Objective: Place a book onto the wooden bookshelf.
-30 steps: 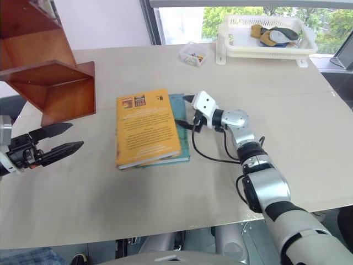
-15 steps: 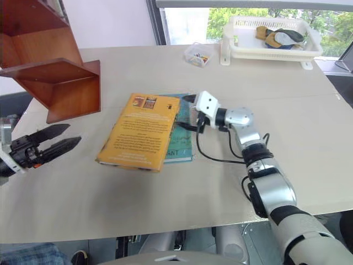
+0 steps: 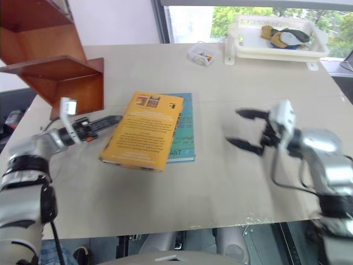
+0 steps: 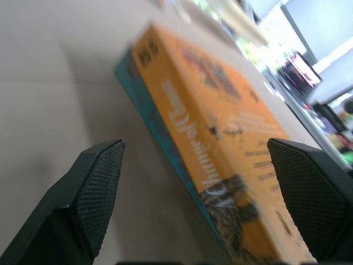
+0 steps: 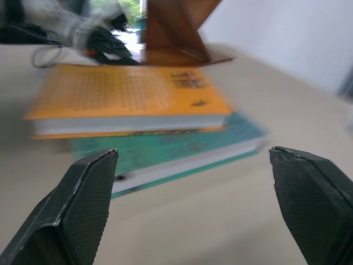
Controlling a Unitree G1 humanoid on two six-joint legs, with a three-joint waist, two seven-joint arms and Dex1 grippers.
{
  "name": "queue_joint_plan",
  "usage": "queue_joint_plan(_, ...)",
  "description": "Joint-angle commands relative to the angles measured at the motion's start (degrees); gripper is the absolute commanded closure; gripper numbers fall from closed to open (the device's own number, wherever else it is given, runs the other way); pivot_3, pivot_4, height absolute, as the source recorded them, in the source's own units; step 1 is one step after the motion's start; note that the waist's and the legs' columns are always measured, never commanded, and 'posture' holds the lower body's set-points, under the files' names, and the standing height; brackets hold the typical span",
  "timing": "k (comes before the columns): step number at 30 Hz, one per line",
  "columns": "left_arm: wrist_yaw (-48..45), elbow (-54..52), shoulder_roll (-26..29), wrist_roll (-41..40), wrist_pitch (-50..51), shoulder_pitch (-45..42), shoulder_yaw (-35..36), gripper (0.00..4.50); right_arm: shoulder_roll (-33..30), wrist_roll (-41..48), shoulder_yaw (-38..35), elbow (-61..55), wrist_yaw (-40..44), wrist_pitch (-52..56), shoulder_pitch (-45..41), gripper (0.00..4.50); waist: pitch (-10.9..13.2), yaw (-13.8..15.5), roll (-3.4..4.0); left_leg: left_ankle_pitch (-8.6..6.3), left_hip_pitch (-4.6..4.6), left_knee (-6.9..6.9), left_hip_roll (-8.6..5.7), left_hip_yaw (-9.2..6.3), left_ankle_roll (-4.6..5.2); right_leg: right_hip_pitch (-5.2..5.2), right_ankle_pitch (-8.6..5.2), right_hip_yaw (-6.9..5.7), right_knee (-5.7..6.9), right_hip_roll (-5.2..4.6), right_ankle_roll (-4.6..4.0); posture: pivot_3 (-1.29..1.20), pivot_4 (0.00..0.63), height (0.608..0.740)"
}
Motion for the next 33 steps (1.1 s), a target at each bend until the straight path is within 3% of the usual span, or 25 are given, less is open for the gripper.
queue_joint_plan(1, -3.3, 6.5, -0.5, 4.8, 0.1, -4.9, -2.6, 0.04, -4.9, 10.1, -7.5, -10.5, 0.7, 7.9, 6.1, 0.0, 0.0, -0.3, -0.02, -0.05, 0.04, 0.07, 0.01, 0.09, 0.1, 0.03, 0.0, 0.09, 0.01, 0.0, 0.02, 0.0, 0.15, 0.74)
queue_joint_plan(5, -8.3, 11.9, -2.2, 8.2, 5.7, -10.4, -4.3, 0.04, -9.9, 21.0, -17.5, -17.7, 2.5, 15.6, 16.0, 0.0, 0.0, -0.1, -0.1, -0.23, 0.16, 0.49, 0.08, 0.1, 0.4, 0.29, 0.02, 0.07, 0.16, 0.06, 0.1, 0.0, 0.15, 0.74)
queue_joint_plan(12, -12.9, 14.3, -3.1, 10.0, 10.7, -13.1, -3.3, 0.04, -10.6, 22.2, -22.5, -20.6, 0.4, 16.2, 20.9, 0.0, 0.0, -0.1, -0.4, -0.23, 0.31, 0.74, 0.13, 0.06, 0.42, 0.54, 0.06, 0.07, 0.16, 0.32, 0.2, 0.0, 0.15, 0.74)
queue_joint_plan(15, -13.6, 14.2, -3.4, 9.1, 12.8, -13.3, -2.3, 0.85, -10.5, 21.7, -22.8, -20.9, 0.2, 15.8, 21.7, 0.0, 0.0, 0.2, -0.4, -0.23, 0.28, 0.75, 0.13, 0.04, 0.41, 0.52, 0.06, 0.06, 0.16, 0.31, 0.19, 0.0, 0.15, 0.74)
queue_joint_plan(19, -13.6, 13.5, -3.3, 8.1, 14.1, -12.2, -2.0, 2.61, -10.8, 21.1, -22.7, -20.4, 0.4, 15.3, 21.7, 0.0, 0.0, 0.8, -0.4, -0.22, 0.22, 0.75, 0.13, 0.04, 0.39, 0.45, 0.07, 0.09, 0.16, 0.3, 0.19, 0.0, 0.15, 0.74)
queue_joint_plan(20, -13.6, 13.3, -3.1, 7.9, 14.3, -11.8, -1.9, 2.73, -11.0, 20.9, -22.5, -20.2, 0.6, 15.1, 21.4, 0.0, 0.0, 0.9, -0.4, -0.22, 0.2, 0.75, 0.13, 0.04, 0.39, 0.43, 0.07, 0.09, 0.16, 0.29, 0.19, 0.0, 0.15, 0.74)
queue_joint_plan(21, -13.6, 13.1, -2.9, 7.6, 14.5, -11.5, -1.7, 3.18, -11.1, 20.7, -22.3, -19.8, 0.7, 15.0, 21.0, 0.0, 0.0, 1.1, -0.4, -0.22, 0.19, 0.74, 0.13, 0.04, 0.39, 0.43, 0.07, 0.09, 0.15, 0.25, 0.19, 0.0, 0.15, 0.74)
queue_joint_plan(25, -13.6, 12.6, -1.7, 5.9, 15.6, -10.3, -0.2, 3.74, -11.5, 19.3, -20.6, -18.4, 1.7, 14.5, 19.4, 0.0, 0.0, 1.1, -0.4, -0.22, 0.17, 0.74, 0.1, 0.02, 0.39, 0.43, 0.07, 0.07, 0.13, 0.02, 0.19, 0.0, 0.15, 0.74)
queue_joint_plan(33, -13.6, 8.4, 0.0, 0.0, 16.9, -8.7, 6.2, 3.84, -12.5, 18.4, -17.7, -14.5, 4.2, 14.0, 14.6, 0.0, 0.0, 1.1, -0.41, -0.21, 0.16, 0.74, 0.1, -0.04, 0.38, 0.42, 0.07, 0.03, 0.16, -0.01, 0.19, 0.0, 0.15, 0.74)
